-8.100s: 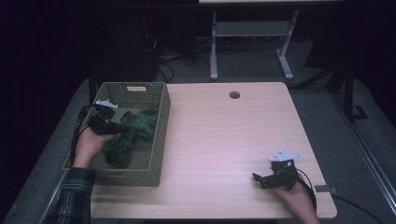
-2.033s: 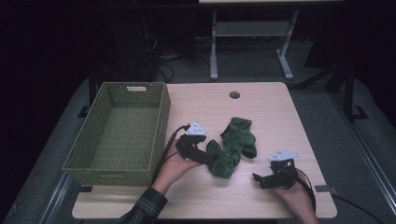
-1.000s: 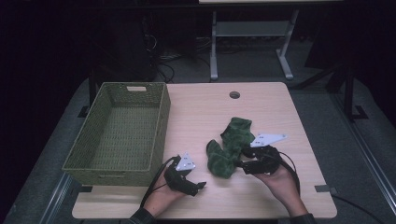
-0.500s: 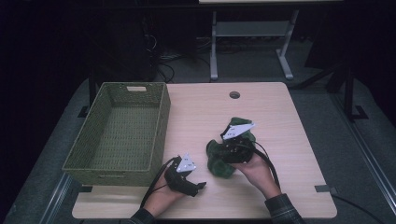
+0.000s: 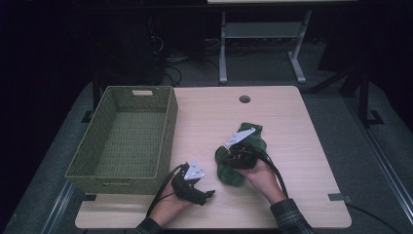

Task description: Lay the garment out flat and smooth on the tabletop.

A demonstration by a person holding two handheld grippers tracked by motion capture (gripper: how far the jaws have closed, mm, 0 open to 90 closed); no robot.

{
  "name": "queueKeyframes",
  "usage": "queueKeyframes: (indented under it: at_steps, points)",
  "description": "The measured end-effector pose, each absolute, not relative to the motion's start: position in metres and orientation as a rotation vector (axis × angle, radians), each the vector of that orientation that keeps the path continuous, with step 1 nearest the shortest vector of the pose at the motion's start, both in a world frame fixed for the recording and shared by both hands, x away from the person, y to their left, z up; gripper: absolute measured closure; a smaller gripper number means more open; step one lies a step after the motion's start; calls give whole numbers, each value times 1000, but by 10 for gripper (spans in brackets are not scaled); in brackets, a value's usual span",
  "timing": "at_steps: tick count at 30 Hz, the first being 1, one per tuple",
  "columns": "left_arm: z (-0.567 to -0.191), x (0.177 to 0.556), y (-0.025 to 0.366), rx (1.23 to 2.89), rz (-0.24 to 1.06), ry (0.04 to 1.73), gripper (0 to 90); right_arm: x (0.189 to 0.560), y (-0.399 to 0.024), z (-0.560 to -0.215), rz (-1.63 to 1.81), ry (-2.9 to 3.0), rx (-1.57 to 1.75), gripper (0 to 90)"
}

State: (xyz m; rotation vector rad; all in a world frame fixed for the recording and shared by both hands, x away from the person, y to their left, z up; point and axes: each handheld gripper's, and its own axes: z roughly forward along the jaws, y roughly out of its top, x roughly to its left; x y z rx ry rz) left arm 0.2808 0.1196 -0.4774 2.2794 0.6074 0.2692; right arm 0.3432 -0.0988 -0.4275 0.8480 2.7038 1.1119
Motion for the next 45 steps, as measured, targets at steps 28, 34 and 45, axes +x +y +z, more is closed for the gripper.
queueKeyframes:
  at_steps: [28, 34, 45]
  points:
    - [-478, 280, 119, 2264, 259, 632, 128, 288, -224, -425, 1184, 2511, 1008, 864]
    - [-478, 280, 119, 2268, 261, 632, 129, 277, -248, -439, 1132, 2497, 1096, 848]
    - [-471, 283, 120, 2258, 262, 672, 197, 254, -278, -433, 1142, 2431, 1158, 869]
